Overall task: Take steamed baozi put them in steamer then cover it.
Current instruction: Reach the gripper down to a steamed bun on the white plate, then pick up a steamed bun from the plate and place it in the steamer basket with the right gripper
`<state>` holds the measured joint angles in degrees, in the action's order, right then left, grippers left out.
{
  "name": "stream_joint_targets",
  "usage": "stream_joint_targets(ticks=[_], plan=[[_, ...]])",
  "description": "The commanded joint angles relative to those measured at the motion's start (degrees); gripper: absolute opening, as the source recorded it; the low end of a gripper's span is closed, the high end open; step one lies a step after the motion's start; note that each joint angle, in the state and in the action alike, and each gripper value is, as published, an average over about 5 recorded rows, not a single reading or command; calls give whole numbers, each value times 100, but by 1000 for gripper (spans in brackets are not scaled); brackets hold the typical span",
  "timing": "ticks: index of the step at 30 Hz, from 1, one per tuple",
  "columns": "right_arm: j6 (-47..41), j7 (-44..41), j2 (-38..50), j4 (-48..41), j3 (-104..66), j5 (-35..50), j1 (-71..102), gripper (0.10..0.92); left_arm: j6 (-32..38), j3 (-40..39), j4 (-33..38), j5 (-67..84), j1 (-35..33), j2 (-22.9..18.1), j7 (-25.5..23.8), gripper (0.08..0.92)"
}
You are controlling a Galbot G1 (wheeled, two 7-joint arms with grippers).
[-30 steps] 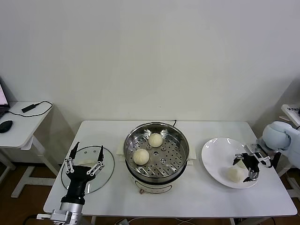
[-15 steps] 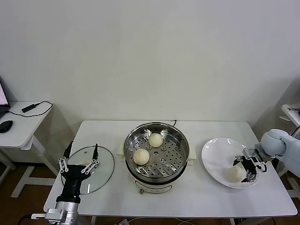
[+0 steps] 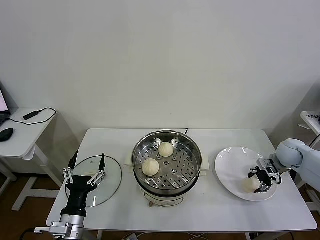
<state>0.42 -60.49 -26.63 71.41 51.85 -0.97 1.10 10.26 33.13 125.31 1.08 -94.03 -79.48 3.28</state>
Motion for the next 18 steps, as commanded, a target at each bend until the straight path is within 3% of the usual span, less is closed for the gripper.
stream_joint_targets(ticks=[1, 6, 11, 18], plan=[[106, -31, 102, 252, 32, 62, -262, 641, 7, -2, -4, 13, 4, 10, -10, 823], [661, -114, -121, 360, 655, 29, -1699, 636, 4, -21, 5, 15, 18, 27, -13, 823], [1789, -245, -774, 566, 1959, 468, -3694, 645, 7, -54, 8, 13, 3, 48, -11, 823], [2346, -228, -1829, 894, 2603, 925, -4943, 661, 49, -104, 54, 1, -94, 85, -18, 823]])
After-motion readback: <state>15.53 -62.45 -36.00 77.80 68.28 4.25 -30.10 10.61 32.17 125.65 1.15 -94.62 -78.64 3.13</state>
